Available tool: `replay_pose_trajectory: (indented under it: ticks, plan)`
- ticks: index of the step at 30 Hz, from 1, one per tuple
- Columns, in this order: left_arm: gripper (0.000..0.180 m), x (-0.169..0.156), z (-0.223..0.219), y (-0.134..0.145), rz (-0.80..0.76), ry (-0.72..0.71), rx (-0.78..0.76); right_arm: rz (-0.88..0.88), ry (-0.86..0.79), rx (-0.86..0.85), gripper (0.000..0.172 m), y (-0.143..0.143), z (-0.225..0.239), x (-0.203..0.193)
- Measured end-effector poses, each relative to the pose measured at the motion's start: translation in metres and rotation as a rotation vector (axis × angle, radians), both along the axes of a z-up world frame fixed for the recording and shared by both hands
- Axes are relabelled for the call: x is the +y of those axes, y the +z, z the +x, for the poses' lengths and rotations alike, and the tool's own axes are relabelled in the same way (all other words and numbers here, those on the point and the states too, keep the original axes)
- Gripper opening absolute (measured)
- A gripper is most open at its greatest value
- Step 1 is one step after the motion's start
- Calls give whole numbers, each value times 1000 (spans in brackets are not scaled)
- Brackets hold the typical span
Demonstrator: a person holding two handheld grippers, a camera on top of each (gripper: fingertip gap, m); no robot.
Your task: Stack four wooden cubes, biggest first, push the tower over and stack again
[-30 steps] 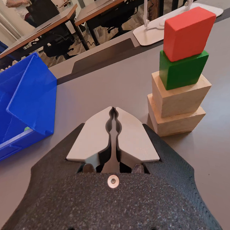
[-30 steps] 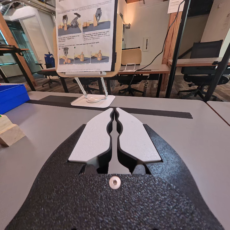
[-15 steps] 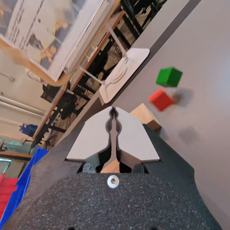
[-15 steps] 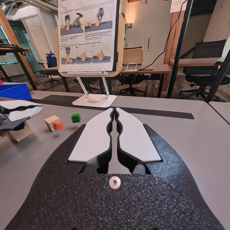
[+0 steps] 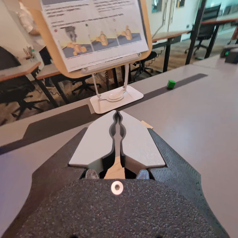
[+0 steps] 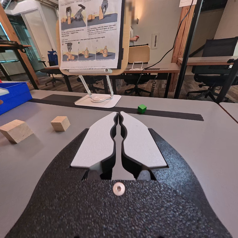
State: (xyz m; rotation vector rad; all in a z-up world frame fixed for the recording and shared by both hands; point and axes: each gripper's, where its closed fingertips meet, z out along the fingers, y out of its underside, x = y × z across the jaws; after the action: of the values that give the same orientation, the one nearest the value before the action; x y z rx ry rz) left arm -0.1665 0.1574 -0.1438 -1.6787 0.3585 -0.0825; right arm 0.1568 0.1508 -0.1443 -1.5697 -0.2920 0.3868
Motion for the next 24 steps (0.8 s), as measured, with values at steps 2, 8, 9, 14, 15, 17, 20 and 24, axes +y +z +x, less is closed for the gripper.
replay_pose_trajectory:
  ticks: [2, 8, 9, 14, 15, 17, 20, 24]
  plan:
    - [0, -3, -23, 0, -6, 27, -80, -1, 1, -3, 1, -2, -1, 1]
    - [0, -5, -76, -21, -39, 82, -124, -11, 25, -32, 3, -11, -8, 1]
    - [0, -5, -80, -21, -43, 85, -138, -11, 32, -41, 3, -13, -10, 1]
    - [0, -5, -85, -19, -33, 69, -162, -10, 88, -71, 6, -19, -24, -1]
    - [0, -5, -84, -20, -35, 59, -155, -9, 100, -79, 7, -21, -28, -2]
    - [0, -5, -79, -24, -42, -5, -130, -5, 117, -95, 8, -22, -33, -3]
    - [0, -5, -82, -29, -49, -50, -111, 5, 142, -104, 9, -23, -38, -5]
    - [0, -5, -90, -28, -48, -55, -159, 2, 203, -103, 15, -24, -49, -10]
